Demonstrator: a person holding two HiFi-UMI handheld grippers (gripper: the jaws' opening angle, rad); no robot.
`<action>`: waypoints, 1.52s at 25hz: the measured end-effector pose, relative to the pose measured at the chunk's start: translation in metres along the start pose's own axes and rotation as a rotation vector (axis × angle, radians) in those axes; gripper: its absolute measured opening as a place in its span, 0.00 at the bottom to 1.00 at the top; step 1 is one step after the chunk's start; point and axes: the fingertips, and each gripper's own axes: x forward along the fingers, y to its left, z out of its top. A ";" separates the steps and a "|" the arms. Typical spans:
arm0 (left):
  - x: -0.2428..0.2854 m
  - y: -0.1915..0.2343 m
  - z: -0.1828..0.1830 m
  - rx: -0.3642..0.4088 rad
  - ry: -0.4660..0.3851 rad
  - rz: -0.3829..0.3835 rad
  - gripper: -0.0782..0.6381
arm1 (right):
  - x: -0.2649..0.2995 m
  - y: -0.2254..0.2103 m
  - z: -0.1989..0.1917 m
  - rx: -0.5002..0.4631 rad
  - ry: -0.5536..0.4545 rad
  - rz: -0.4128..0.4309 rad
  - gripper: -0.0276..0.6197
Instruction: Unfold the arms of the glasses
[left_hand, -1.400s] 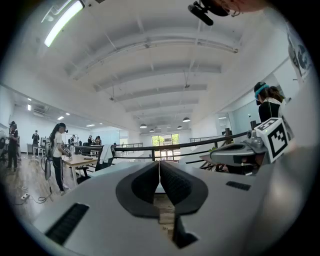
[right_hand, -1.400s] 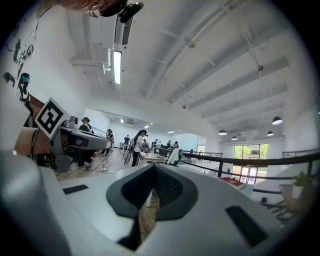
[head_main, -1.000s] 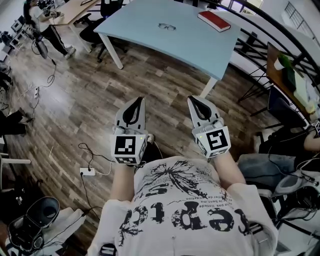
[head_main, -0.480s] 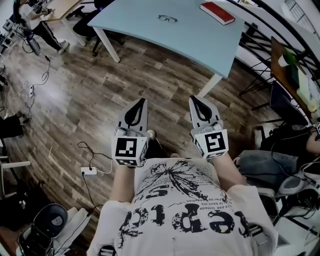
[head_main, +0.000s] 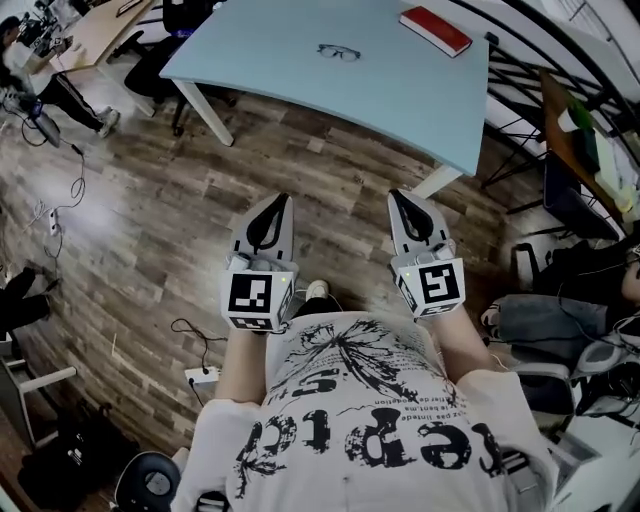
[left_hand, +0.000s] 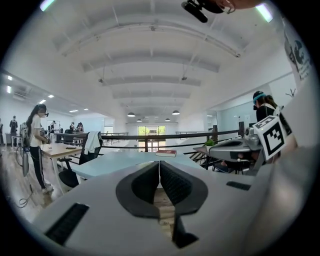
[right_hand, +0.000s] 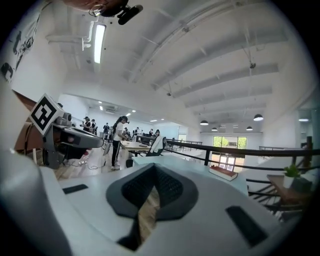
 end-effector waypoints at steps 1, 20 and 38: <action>0.006 0.011 0.002 0.005 0.000 -0.013 0.14 | 0.011 0.002 0.002 -0.002 0.001 -0.014 0.06; 0.162 0.085 0.003 0.099 0.049 -0.087 0.14 | 0.165 -0.072 -0.017 -0.018 0.052 -0.092 0.06; 0.445 0.110 0.046 0.124 0.086 -0.055 0.14 | 0.356 -0.287 -0.036 0.035 0.099 -0.023 0.06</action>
